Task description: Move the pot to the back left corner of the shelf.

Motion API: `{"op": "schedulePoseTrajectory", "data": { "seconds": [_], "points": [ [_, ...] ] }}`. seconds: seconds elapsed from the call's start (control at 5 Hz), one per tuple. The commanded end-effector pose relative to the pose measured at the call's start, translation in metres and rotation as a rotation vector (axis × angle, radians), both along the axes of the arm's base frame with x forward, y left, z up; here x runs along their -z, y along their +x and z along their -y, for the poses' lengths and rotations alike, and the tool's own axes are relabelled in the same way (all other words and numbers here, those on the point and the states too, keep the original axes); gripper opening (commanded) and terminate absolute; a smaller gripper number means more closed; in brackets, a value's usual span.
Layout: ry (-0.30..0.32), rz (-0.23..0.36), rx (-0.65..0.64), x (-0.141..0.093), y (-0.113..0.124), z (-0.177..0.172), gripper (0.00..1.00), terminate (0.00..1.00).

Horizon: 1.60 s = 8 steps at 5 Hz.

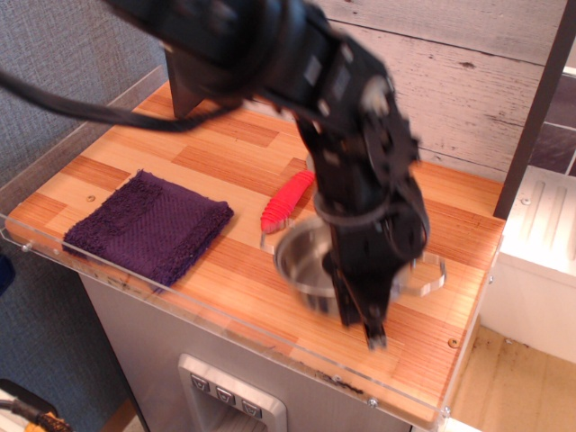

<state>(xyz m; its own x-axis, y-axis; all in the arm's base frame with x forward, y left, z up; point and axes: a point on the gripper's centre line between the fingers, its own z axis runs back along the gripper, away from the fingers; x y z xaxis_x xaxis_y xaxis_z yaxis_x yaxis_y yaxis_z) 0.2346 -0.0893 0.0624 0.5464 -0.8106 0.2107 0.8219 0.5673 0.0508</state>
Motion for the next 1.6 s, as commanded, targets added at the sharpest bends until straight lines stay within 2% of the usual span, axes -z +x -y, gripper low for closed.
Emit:
{"op": "schedulePoseTrajectory", "data": {
  "seconds": [0.0, 0.2, 0.4, 0.8, 1.0, 1.4],
  "points": [
    [0.034, 0.067, -0.379, -0.062, 0.061, -0.08, 0.0, 0.0],
    [0.083, 0.016, -0.626, -0.045, 0.094, -0.127, 0.0, 0.0],
    [0.133, -0.049, -0.781, -0.025, 0.102, -0.141, 0.0, 0.0],
    [0.169, -0.074, -0.838, -0.016, 0.116, -0.146, 0.0, 0.0],
    [0.188, -0.083, -0.846, -0.013, 0.123, -0.162, 0.0, 0.0],
    [0.194, -0.117, -0.872, -0.004, 0.122, -0.183, 0.0, 0.0]
  ]
}}
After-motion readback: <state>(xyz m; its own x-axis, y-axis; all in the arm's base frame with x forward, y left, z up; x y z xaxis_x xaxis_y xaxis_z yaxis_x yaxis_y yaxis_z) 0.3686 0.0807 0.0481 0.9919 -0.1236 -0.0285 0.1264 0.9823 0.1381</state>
